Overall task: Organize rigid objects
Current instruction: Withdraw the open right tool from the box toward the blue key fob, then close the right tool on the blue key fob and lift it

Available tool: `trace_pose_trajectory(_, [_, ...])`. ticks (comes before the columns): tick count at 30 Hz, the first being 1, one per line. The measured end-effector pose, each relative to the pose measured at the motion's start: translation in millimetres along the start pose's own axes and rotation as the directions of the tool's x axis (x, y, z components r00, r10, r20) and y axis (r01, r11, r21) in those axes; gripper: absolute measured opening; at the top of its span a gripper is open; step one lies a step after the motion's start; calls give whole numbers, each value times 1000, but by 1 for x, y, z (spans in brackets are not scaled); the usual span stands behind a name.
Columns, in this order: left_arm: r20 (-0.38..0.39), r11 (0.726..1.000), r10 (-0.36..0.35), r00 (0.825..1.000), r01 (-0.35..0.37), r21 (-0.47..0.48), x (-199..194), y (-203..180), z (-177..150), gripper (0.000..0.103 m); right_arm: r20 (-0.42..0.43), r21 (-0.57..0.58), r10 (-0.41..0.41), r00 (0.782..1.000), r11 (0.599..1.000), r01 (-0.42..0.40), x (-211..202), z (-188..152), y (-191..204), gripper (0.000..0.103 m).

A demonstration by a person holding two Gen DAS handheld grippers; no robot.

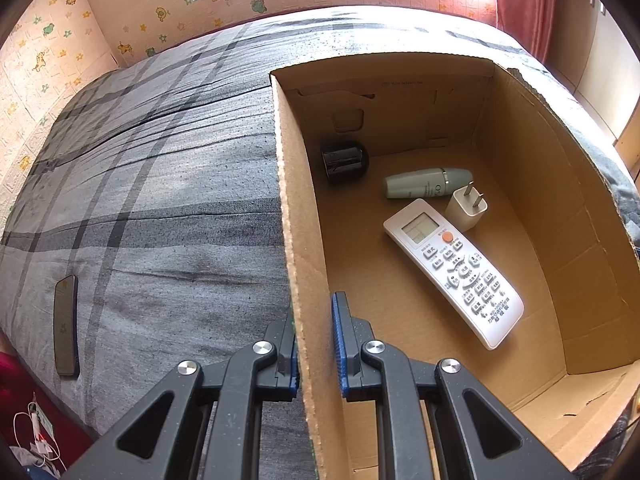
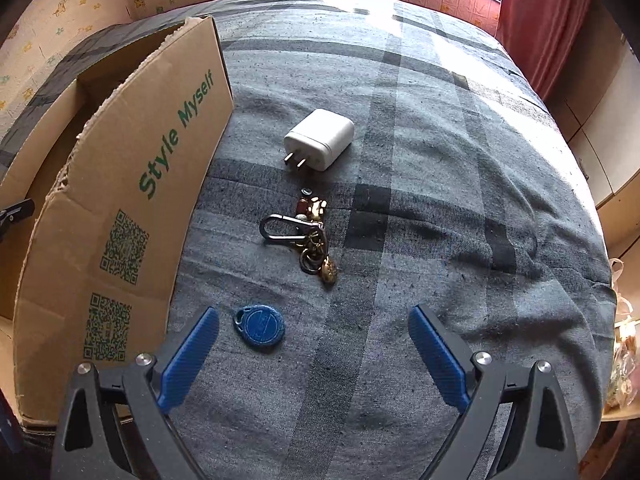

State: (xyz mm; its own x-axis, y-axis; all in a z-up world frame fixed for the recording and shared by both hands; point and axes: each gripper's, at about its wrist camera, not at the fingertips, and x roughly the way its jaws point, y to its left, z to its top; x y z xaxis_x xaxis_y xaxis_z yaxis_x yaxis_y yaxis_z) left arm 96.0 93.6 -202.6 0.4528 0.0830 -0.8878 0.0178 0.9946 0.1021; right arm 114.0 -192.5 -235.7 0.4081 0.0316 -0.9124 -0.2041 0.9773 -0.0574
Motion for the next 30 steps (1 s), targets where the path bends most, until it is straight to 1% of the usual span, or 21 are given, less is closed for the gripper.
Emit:
trace_pose_trajectory(10, [-1,1000,2,1000,-2,1,0,0,0,14,-16,1,11,1000,1000,-11,10,-5,8,94])
trace_pose_trajectory(13, [-1,1000,1,1000,-1,0,0,1,0,14,-23,6,21,999,1000,-21,15,-4,13,86])
trace_pose_trajectory(15, [-1,1000,2,1000,-2,1,0,1,0,14,-37,9,27,999,1000,-27,19,-5,15,77])
trace_pose_trajectory(16, [-1,1000,3,1000,-3,2,0,1,0,14,-44,11,30,999,1000,-30,21,-6,15,75])
trace_pose_trajectory(18, [-1,1000,4,1000,-4,2,0,1,-1,14,-58,14,35,998,999,-34,25,-7,16,63])
trace_pose_trajectory(19, [-1,1000,4,1000,-4,2,0,1,-1,14,-65,13,42,997,999,-42,26,-7,16,60])
trace_pose_trajectory(22, [-1,1000,4,1000,-4,1,0,1,-1,14,-68,7,52,996,999,-52,26,-8,18,45])
trace_pose_trajectory(23, [-1,1000,4,1000,-4,2,0,1,-1,14,-68,9,58,996,998,-58,25,-9,18,33])
trace_pose_trajectory(30, [-1,1000,8,1000,-8,4,0,0,0,14,-67,17,66,996,998,-65,17,-13,21,33])
